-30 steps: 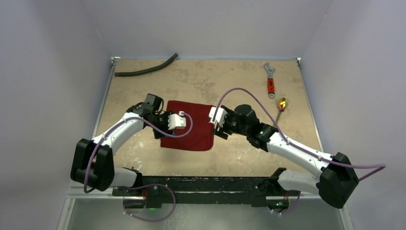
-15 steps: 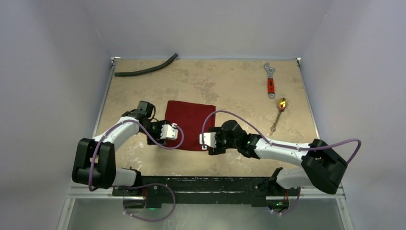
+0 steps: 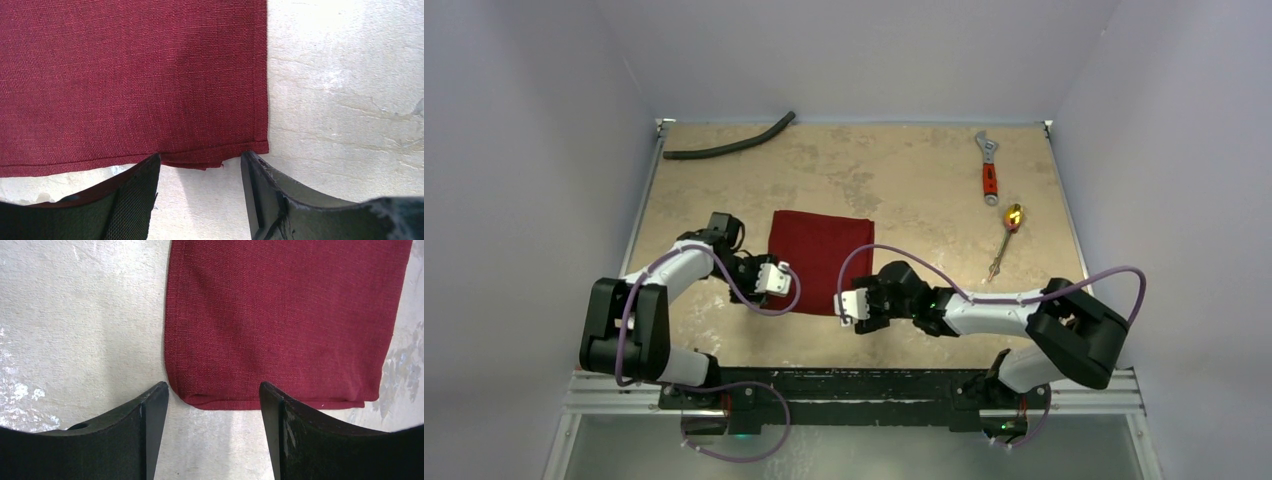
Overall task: Fold the napkin into a case and place the utensils inside
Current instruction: Pick up the lower triangle-folded napkin from the center of the board.
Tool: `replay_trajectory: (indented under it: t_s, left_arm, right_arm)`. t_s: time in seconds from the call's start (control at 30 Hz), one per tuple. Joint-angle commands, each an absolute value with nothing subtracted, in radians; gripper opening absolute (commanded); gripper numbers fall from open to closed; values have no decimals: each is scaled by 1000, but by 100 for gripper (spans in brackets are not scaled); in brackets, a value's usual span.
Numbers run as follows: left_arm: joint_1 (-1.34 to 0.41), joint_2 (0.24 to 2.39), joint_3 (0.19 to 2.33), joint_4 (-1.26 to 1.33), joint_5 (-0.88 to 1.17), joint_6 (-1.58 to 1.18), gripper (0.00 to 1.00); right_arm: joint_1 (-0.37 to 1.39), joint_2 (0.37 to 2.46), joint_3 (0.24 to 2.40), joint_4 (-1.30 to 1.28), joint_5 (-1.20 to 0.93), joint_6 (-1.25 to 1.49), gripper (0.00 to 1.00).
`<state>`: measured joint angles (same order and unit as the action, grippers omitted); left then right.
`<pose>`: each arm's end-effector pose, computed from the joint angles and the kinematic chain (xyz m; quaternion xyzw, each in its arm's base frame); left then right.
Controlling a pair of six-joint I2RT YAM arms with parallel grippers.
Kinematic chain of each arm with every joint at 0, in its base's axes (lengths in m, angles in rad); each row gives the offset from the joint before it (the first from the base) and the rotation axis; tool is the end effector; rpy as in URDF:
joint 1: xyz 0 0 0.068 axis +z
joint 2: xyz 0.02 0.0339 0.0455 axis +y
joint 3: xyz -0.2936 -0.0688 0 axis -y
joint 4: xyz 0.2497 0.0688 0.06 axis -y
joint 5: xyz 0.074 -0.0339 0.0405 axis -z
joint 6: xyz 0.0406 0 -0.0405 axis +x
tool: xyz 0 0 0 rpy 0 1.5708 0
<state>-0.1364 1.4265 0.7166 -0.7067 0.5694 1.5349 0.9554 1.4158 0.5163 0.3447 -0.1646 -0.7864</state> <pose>0.2178 -0.0520 0.1799 0.7243 0.6257 -0.1667 0.2368 0.1527 0.2275 0.1853 -0.6918 0.5303 0.1125 0.4770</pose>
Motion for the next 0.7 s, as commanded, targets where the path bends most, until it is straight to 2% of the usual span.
replay_trajectory:
  t_s: [0.0, 0.3, 0.47, 0.67]
  left_arm:
    - [-126, 1384, 741, -783, 637, 1610, 58]
    - [-100, 1362, 800, -921, 598, 1709, 56]
    - [-91, 1350, 851, -1053, 676, 1783, 58]
    - [-178, 1390, 755, -827, 658, 1660, 62]
  right_arm:
    - [964, 1435, 555, 375, -168, -823, 70]
    - [970, 1493, 604, 334, -165, -828, 68]
    - [968, 1509, 613, 316, -174, -792, 68]
    - [962, 1539, 639, 286, -169, -770, 68]
